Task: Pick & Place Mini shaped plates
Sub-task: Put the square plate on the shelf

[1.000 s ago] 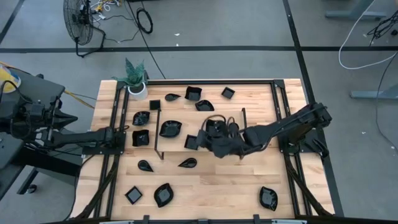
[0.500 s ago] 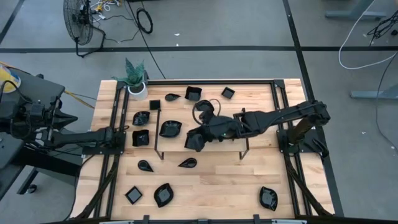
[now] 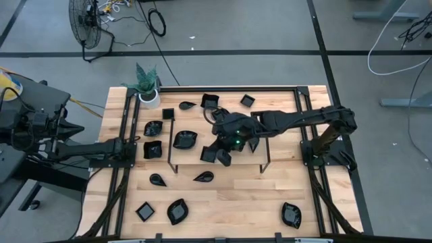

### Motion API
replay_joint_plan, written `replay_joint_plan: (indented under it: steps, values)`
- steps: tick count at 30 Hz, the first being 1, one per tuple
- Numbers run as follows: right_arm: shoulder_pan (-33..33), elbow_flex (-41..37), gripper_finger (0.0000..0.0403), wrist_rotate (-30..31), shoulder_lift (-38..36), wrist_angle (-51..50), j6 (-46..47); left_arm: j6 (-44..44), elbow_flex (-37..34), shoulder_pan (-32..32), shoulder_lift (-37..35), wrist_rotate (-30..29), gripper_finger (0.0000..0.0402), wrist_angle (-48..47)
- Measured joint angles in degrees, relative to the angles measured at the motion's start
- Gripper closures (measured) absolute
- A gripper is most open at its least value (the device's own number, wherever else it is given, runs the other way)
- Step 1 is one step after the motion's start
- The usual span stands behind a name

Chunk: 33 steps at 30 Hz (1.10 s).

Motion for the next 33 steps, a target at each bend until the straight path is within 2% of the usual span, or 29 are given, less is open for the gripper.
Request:
replay_joint_plan:
  steps: [7, 11, 21, 27, 33]
  values:
    - [-2.7, 0.0, 0.0401, -0.9, 0.0, -4.2, -14.6, 0.0, 0.0, 0.0, 0.0, 0.0, 0.0383, 0.0]
    - [-4.6, 1.1, 0.0402, -3.9, 0.1, -7.2, -15.7, 0.0, 0.0, 0.0, 0.0, 0.0, 0.0383, 0.0]
    - [-6.1, 13.2, 0.0403, -6.4, 4.5, -22.1, -22.1, 0.0, 0.0, 0.0, 0.0, 0.0, 0.0383, 0.0]
    - [-4.7, 17.8, 0.0403, -7.9, 9.6, -25.4, -26.2, 0.0, 0.0, 0.0, 0.0, 0.0, 0.0383, 0.0]
    - [-2.7, 18.1, 0.0403, -8.8, 13.0, -25.9, -28.2, 0.0, 0.0, 0.0, 0.0, 0.0, 0.0383, 0.0]
